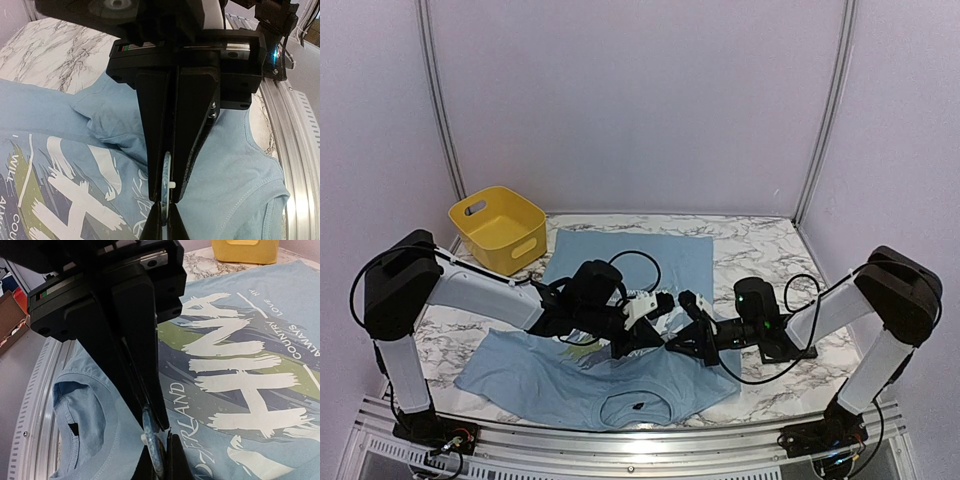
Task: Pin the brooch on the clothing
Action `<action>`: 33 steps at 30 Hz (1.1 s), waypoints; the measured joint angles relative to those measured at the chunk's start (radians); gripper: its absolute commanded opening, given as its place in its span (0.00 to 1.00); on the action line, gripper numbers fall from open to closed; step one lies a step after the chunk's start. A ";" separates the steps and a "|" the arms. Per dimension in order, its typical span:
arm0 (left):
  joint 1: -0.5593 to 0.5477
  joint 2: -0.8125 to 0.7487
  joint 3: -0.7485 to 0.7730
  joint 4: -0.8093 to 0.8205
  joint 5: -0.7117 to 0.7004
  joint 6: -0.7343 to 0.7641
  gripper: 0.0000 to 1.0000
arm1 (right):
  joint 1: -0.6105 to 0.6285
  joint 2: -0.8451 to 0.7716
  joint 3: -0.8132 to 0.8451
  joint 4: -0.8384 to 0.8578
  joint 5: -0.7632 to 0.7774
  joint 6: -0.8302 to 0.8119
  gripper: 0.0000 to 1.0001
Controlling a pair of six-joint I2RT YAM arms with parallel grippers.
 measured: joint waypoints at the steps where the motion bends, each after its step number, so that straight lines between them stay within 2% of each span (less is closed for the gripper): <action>1: 0.000 0.000 0.001 0.000 -0.003 0.000 0.00 | -0.002 0.000 0.000 0.000 -0.001 0.006 0.00; 17: -0.017 0.000 0.001 0.020 -0.022 0.000 0.00 | -0.026 -0.002 -0.048 0.095 -0.044 0.089 0.01; 23: -0.021 -0.002 0.001 0.026 -0.027 0.008 0.00 | -0.037 -0.006 -0.055 0.104 -0.042 0.106 0.21; 28: -0.027 -0.011 -0.001 0.026 -0.034 0.023 0.00 | -0.052 -0.026 -0.055 0.071 -0.047 0.084 0.31; 33: -0.033 -0.015 -0.002 0.026 -0.038 0.029 0.00 | -0.058 -0.081 -0.055 0.006 -0.052 0.036 0.37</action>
